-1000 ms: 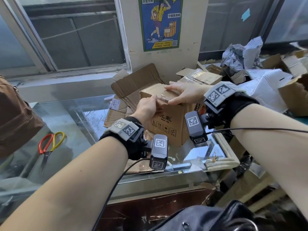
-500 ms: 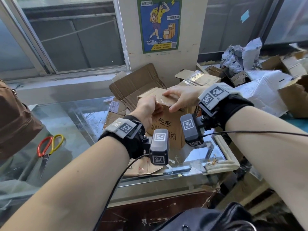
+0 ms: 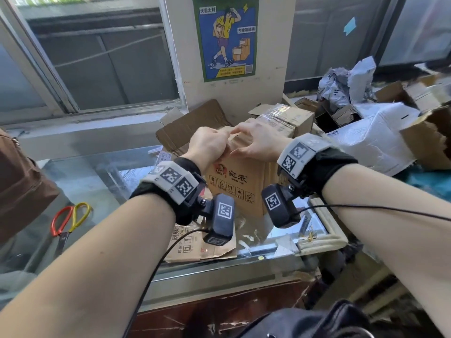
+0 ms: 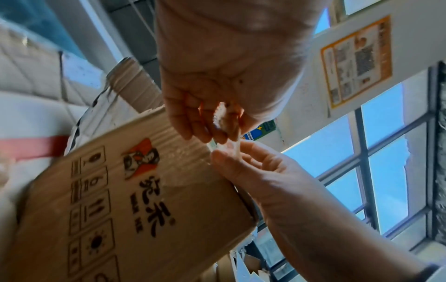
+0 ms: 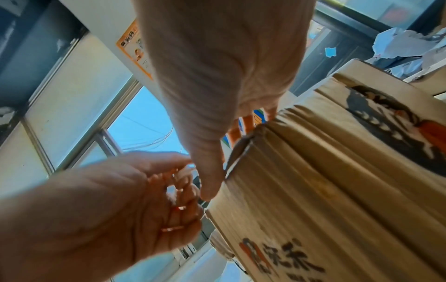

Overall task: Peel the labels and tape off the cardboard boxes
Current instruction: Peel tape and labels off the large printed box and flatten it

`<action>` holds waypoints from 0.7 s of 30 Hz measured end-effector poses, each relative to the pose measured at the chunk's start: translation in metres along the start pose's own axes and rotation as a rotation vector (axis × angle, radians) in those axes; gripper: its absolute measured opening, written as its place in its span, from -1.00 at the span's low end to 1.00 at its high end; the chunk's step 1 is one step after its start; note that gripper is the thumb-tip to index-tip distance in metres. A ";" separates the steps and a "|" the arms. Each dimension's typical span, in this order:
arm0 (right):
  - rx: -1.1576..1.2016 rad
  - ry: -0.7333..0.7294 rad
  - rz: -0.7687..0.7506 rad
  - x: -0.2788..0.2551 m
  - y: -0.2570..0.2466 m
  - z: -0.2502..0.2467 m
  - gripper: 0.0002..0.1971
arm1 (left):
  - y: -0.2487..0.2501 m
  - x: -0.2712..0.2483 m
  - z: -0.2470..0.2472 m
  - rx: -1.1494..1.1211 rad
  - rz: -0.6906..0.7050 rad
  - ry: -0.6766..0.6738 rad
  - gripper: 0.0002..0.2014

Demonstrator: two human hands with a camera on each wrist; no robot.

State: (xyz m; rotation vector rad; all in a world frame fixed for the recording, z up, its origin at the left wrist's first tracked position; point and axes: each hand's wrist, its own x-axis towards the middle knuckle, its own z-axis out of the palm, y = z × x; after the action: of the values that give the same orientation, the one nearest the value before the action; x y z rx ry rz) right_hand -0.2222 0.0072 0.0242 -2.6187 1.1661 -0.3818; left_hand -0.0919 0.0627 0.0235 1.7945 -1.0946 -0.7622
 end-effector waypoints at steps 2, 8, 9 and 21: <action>0.002 0.033 -0.056 0.002 -0.001 0.006 -0.63 | 0.001 0.002 -0.005 0.136 0.020 -0.009 -0.61; 0.166 0.086 -0.027 0.013 -0.002 0.011 -0.77 | 0.000 0.006 -0.013 0.191 -0.105 -0.028 -0.58; 0.264 0.096 0.002 0.014 -0.001 0.011 -0.77 | -0.001 0.006 -0.012 0.154 -0.103 -0.013 -0.60; 0.817 0.124 0.239 0.016 0.011 0.013 -0.78 | -0.032 0.006 0.012 -0.258 0.068 -0.116 -0.64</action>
State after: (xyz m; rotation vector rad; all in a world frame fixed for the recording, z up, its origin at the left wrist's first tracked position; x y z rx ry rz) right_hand -0.2150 -0.0100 0.0109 -1.7552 1.0413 -0.7805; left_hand -0.0876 0.0601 -0.0105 1.5052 -1.0730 -0.9307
